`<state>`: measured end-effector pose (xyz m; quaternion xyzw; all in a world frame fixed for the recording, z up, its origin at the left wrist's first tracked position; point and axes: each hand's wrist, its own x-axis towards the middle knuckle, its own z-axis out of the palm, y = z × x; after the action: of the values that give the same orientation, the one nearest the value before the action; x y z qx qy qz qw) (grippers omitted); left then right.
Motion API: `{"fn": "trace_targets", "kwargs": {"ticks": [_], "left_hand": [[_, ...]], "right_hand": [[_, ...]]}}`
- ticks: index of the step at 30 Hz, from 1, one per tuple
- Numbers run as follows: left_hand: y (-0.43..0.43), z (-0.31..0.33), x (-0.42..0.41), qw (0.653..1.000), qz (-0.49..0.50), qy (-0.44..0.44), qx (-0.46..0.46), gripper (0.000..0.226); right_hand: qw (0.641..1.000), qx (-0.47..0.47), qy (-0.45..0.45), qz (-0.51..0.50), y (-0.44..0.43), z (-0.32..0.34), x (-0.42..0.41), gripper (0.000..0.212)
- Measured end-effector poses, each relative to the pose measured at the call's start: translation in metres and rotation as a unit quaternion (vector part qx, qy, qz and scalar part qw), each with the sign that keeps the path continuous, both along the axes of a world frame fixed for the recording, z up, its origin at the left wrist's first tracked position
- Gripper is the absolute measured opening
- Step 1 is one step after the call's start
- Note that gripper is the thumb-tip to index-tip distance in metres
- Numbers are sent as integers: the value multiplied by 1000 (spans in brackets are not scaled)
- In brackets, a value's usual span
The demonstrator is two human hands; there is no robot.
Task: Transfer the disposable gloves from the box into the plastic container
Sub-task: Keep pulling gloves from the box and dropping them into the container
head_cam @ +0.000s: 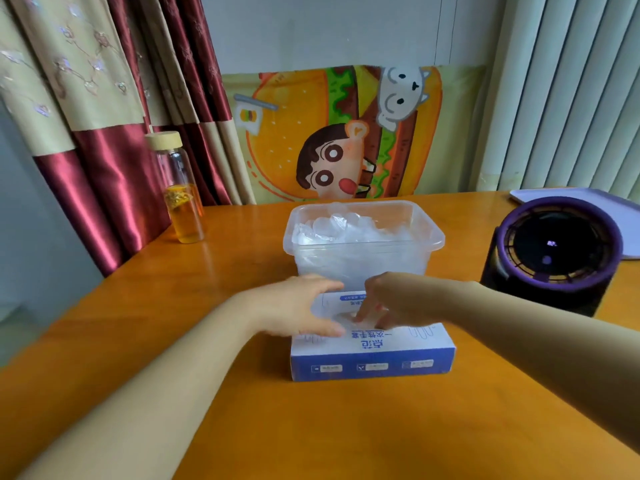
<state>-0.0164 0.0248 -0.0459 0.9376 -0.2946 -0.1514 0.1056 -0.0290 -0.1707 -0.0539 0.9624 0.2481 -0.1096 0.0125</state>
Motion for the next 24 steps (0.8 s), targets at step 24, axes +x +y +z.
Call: {"fn": "trace_targets", "kwargs": {"ticks": [24], "left_hand": [[-2, -20, -19, 996, -34, 51, -69, 57]], "right_hand": [[934, 275, -217, -71, 1, 15, -27, 17]]}}
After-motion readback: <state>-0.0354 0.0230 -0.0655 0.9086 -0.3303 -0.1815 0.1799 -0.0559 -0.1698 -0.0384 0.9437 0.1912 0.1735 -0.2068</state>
